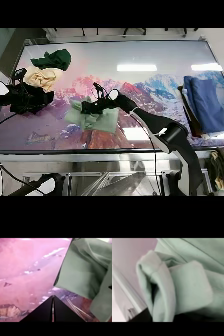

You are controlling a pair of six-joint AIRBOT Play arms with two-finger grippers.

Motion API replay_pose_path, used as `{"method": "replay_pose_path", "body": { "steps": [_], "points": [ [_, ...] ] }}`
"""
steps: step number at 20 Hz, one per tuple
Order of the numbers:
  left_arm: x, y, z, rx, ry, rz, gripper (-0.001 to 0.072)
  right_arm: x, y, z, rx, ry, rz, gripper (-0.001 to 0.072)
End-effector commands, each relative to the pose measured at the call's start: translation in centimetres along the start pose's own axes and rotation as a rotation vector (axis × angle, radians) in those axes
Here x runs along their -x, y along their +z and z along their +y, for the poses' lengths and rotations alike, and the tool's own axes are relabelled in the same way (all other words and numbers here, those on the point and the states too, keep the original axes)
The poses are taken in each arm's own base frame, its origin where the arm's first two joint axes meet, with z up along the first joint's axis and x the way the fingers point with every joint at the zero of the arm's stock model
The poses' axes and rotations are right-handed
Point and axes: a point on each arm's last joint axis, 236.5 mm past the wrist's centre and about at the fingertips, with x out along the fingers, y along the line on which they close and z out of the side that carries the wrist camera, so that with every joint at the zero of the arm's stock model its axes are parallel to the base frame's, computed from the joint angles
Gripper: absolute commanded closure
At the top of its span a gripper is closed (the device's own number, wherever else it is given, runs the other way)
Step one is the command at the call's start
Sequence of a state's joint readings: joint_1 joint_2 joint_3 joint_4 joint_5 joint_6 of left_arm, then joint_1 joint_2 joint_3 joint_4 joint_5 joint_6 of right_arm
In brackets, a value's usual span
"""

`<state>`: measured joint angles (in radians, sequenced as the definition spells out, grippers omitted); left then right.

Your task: Fold the shirts.

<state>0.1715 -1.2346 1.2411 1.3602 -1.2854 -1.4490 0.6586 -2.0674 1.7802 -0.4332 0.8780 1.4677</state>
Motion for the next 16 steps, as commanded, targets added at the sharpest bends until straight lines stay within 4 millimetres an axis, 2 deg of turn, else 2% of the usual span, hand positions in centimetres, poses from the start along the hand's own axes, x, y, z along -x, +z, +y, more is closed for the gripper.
{"method": "replay_pose_path", "body": {
  "steps": [1,3,4,5,7,8,10,12,13,14,16],
  "points": [
    [0.0,0.0,0.2,-0.001,0.002,0.000,0.0692,0.0,2.1,2.3,-0.032,0.159,-0.056,0.0280],
    [0.0,-0.4,0.1,-0.004,-0.001,0.013,0.0692,2.4,4.5,4.2,-0.034,0.256,-0.119,0.0254],
    [0.1,-0.6,0.1,-0.004,-0.002,0.022,0.0691,3.7,5.5,5.3,-0.016,0.306,-0.146,0.0155],
    [0.1,-0.7,0.1,-0.004,-0.003,0.029,0.0692,5.2,6.2,6.3,-0.007,0.342,-0.160,0.0129],
    [0.1,-1.1,0.0,-0.005,-0.005,0.044,0.0692,7.8,6.4,7.0,0.049,0.350,-0.144,0.0128],
    [0.1,-1.2,0.0,-0.007,-0.005,0.049,0.0692,8.9,5.7,6.8,0.083,0.331,-0.106,0.0128],
    [0.0,-1.2,-0.1,-0.026,-0.007,0.048,0.0692,11.0,3.5,5.1,0.121,0.230,0.002,0.0129],
    [-0.8,-1.3,-0.2,-0.026,-0.020,0.070,0.0692,13.1,1.9,2.6,0.139,0.087,0.036,0.0138],
    [-1.5,-1.3,-1.1,-0.024,-0.068,0.083,0.0692,14.5,1.3,1.5,0.144,0.032,0.021,0.0139],
    [-2.1,-1.2,-3.1,-0.028,-0.161,0.089,0.0692,15.9,0.8,0.7,0.126,-0.005,-0.008,0.0138],
    [-2.7,-0.5,-6.9,-0.045,-0.323,0.079,0.0691,19.2,-0.6,-2.4,0.071,-0.091,-0.089,0.0139]
  ]
}}
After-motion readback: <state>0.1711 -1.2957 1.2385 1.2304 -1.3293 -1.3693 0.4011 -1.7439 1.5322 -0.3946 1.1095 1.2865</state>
